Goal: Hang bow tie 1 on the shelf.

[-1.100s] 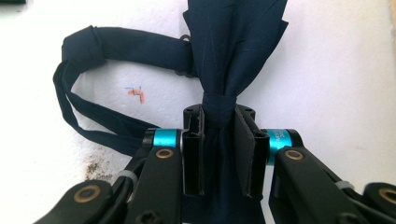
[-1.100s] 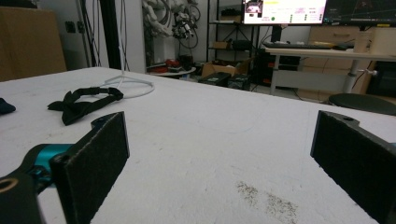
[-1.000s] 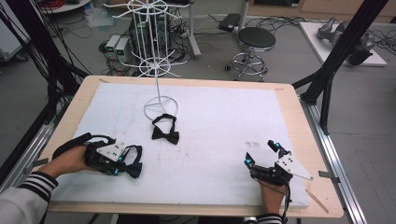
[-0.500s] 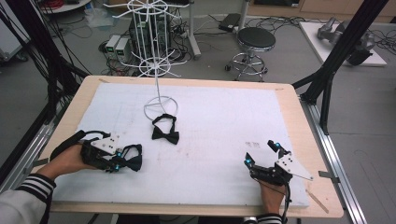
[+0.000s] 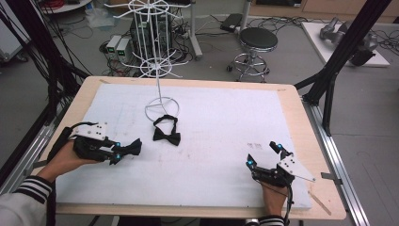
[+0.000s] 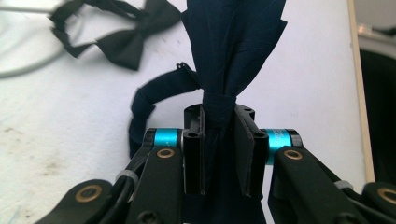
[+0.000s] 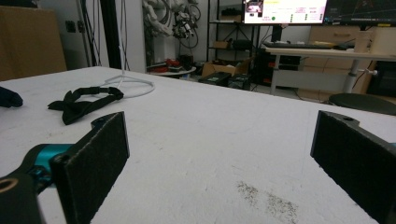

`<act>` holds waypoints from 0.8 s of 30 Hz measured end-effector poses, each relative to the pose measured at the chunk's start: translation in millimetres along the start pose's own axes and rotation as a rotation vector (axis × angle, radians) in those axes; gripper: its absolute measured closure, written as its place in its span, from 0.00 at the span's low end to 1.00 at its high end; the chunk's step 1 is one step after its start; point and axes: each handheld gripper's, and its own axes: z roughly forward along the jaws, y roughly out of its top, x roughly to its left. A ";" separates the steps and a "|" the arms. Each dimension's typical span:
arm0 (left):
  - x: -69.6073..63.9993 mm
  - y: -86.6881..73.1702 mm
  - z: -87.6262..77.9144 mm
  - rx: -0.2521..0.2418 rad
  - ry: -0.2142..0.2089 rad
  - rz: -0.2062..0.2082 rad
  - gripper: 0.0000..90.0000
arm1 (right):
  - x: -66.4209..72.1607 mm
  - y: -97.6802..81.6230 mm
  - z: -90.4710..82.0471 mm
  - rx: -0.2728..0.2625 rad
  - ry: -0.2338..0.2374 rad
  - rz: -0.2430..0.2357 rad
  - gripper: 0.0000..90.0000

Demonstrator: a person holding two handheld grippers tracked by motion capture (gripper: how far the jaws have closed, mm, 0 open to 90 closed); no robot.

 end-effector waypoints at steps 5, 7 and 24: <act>3.4 0.6 -6.8 -0.077 0.034 -0.049 0.83 | 0.3 0.0 -0.1 0.002 0.002 0.002 0.04; 4.1 0.8 -8.8 -0.109 0.054 -0.068 0.83 | 0.3 0.0 -0.1 0.003 0.002 0.001 0.04; 9.2 8.5 -23.1 -0.343 0.182 -0.215 0.83 | 0.3 0.0 -0.1 0.001 0.001 -0.001 0.04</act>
